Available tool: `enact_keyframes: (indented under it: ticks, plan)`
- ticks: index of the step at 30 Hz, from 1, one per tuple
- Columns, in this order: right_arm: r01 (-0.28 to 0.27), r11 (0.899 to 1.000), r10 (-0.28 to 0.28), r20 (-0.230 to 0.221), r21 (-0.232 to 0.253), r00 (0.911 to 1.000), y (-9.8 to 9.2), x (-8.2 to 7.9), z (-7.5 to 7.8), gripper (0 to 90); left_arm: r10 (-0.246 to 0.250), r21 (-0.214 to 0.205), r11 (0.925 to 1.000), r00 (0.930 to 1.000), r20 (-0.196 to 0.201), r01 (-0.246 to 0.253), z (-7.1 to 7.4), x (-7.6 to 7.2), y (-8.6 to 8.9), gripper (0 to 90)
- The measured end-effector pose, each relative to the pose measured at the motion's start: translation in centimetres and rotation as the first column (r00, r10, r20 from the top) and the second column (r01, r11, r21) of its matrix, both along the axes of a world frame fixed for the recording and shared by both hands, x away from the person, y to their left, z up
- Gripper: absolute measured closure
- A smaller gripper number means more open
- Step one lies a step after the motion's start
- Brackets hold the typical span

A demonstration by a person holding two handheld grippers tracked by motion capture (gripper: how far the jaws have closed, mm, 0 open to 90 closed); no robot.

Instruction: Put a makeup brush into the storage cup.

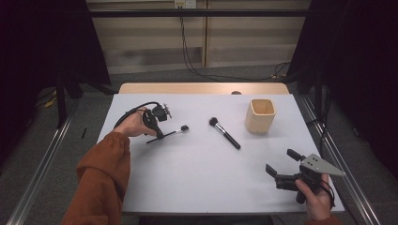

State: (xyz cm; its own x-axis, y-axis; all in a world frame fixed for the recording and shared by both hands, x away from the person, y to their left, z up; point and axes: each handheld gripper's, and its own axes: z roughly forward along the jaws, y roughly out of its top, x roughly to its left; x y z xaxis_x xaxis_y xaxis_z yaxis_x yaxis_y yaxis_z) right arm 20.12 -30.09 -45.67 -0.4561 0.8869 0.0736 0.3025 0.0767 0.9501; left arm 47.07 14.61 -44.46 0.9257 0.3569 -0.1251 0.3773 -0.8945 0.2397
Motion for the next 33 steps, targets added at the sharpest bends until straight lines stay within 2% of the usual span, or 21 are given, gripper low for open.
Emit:
enact_keyframes:
  ticks: [2,5,7,8,9,11,12,13,14,15,16,17,18,21,22,23,27,28,30,32,33]
  plan:
    - [0.003,1.0,-0.003,-0.002,0.003,1.0,0.0,0.0,0.0,0.0,0.008,-0.041,0.9991,0.9997,0.025,-0.007,0.3,0.1,0.6,86.3]
    - [0.003,1.0,-0.003,0.001,0.003,1.0,0.0,0.0,0.0,0.0,0.056,-0.132,0.9898,0.9982,0.021,-0.053,0.5,-0.2,1.3,86.3]
    - [0.001,1.0,-0.001,0.0,0.001,1.0,0.1,0.1,0.0,0.0,0.073,-0.162,0.9845,0.9965,0.041,-0.066,0.6,-0.5,1.6,86.4]
    - [0.001,1.0,-0.001,0.0,0.001,1.0,0.1,0.1,0.0,0.0,0.073,-0.182,0.9809,0.9969,0.028,-0.067,0.6,-0.6,1.7,86.4]
    - [0.0,1.0,0.0,0.001,0.003,1.0,0.1,0.1,0.0,0.0,0.082,-0.189,0.9793,0.9959,0.04,-0.073,0.7,-0.8,1.7,86.4]
    - [-0.003,1.0,0.003,0.003,-0.005,1.0,0.1,0.1,0.0,0.0,0.092,-0.204,0.9753,0.9953,0.03,-0.084,0.7,-1.0,1.8,86.4]
    - [-0.003,1.0,0.003,0.003,-0.007,1.0,0.1,0.1,0.0,0.0,0.081,-0.197,0.9778,0.9958,0.043,-0.071,0.8,-0.9,1.9,86.4]
    - [-0.003,1.0,0.003,0.003,-0.006,1.0,0.1,0.1,0.0,0.0,0.084,-0.207,0.9756,0.9958,0.038,-0.074,0.9,-1.0,2.0,86.4]
    - [-0.003,1.0,0.003,0.004,-0.007,1.0,0.1,0.1,0.0,0.0,0.116,-0.241,0.965,0.9924,0.041,-0.103,0.8,-1.2,2.0,86.4]
    - [-0.003,1.0,0.003,0.003,-0.006,1.0,0.1,0.1,0.0,0.0,0.116,-0.242,0.9654,0.991,0.066,-0.097,1.1,-1.3,2.1,86.3]
    - [-0.004,1.0,0.004,0.002,-0.004,1.0,0.1,0.1,0.0,0.0,0.159,-0.294,0.9466,0.9849,0.069,-0.132,1.1,-1.7,2.1,86.3]
    - [-0.004,1.0,0.004,0.002,-0.003,1.0,0.1,0.1,0.0,0.0,0.15,-0.304,0.9454,0.9851,0.084,-0.118,1.3,-1.7,2.3,86.3]
    - [-0.004,1.0,0.004,0.002,-0.005,1.0,0.1,0.1,0.0,0.0,0.195,-0.338,0.928,0.9771,0.084,-0.156,1.3,-2.0,2.3,86.3]
    - [-0.004,1.0,0.004,-0.001,-0.002,1.0,0.2,0.1,0.0,0.0,0.24,-0.386,0.903,0.967,0.087,-0.189,1.2,-2.5,2.5,86.3]
    - [-0.005,1.0,0.005,-0.001,-0.002,1.0,0.2,0.1,0.0,0.0,0.23,-0.391,0.9024,0.9697,0.082,-0.181,1.2,-2.7,2.6,86.3]
    - [-0.005,1.0,0.005,-0.001,-0.001,1.0,0.2,0.1,0.0,0.0,0.226,-0.391,0.9045,0.9689,0.1,-0.171,1.2,-2.9,2.6,86.3]
    - [-0.003,1.0,0.003,0.0,0.0,1.0,0.3,0.2,0.0,0.0,0.245,-0.445,0.8785,0.9636,0.106,-0.175,1.1,-3.5,2.9,86.2]
    - [-0.003,1.0,0.003,-0.001,0.0,1.0,0.3,0.2,0.0,0.0,0.256,-0.45,0.8752,0.9591,0.121,-0.177,1.1,-3.7,3.1,86.3]
    - [-0.004,1.0,0.004,-0.001,-0.001,1.0,0.3,0.2,0.0,0.0,0.274,-0.472,0.8614,0.9543,0.12,-0.187,1.0,-3.9,3.4,86.3]
    - [-0.005,1.0,0.005,0.0,-0.001,1.0,0.3,0.2,0.0,0.0,0.301,-0.479,0.8523,0.9456,0.123,-0.21,0.8,-4.1,3.5,86.3]
    - [-0.006,1.0,0.006,0.0,-0.002,1.0,0.3,0.3,0.0,0.0,0.312,-0.479,0.8514,0.9409,0.133,-0.214,0.6,-4.2,3.6,86.3]
